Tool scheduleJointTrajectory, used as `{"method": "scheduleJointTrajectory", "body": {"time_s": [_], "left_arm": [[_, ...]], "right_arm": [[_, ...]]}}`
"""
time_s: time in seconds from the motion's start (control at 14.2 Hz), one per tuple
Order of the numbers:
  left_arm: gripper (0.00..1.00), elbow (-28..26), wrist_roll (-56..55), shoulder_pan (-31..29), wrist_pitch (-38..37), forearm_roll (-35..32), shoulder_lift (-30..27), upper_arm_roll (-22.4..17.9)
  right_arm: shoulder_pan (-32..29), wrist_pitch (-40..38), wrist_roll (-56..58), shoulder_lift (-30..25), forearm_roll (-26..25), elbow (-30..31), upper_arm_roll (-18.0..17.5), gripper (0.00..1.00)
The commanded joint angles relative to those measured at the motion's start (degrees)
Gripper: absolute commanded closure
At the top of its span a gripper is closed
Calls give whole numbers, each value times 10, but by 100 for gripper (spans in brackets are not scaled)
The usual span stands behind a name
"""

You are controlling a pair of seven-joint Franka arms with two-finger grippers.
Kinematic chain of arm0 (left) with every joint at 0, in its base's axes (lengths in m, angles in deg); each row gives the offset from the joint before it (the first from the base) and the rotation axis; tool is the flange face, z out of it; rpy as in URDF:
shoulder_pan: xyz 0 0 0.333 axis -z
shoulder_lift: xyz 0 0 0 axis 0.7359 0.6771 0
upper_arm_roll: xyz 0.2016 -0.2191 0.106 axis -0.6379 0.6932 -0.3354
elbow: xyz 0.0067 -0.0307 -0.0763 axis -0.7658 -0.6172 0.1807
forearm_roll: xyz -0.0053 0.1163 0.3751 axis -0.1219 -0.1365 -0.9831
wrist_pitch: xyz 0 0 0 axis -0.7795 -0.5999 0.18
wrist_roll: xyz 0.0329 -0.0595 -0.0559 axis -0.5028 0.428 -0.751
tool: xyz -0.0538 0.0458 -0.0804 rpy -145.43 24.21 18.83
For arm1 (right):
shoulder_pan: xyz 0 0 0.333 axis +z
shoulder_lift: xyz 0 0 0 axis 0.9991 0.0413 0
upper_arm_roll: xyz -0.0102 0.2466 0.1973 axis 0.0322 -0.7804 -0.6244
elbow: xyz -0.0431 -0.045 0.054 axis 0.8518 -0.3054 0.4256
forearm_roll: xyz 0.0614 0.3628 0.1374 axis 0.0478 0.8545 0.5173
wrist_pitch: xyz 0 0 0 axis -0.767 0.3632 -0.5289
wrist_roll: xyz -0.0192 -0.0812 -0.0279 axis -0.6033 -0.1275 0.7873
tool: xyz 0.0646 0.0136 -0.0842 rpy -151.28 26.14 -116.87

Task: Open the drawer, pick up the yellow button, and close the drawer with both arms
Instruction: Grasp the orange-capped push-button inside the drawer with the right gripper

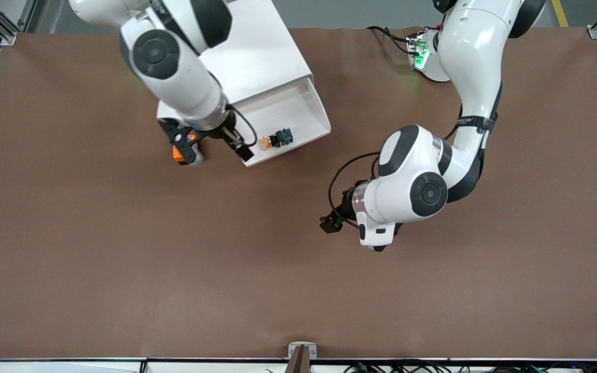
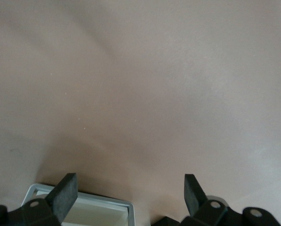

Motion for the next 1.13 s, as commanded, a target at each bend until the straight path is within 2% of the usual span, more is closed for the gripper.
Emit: {"method": "scheduleJointTrajectory", "body": {"time_s": [0.0,0.28,0.71,0.78,0.85,0.99,1.06], "left_arm": [[1,-7,10,13,14,-35,-23,-10],[1,-8,10,24,26,-89,-31,-9],[1,-8,10,35,26,-129,-39,-6],[1,-8,10,35,26,-136,-38,-6],[1,-9,11,36,27,-144,-37,-5],[1,-12,12,50,28,-176,-37,-5],[1,-12,11,52,28,-181,-37,-5]], "right_arm": [[32,53,-62,-6,2,40,7,0],[70,127,-93,-8,0,105,8,0],[98,168,-131,-3,-14,134,8,0],[98,179,-132,-3,-14,143,8,5],[98,181,-131,-2,-15,145,8,14],[98,182,-131,-2,-15,145,8,46],[98,183,-131,-2,-18,145,8,56]]}}
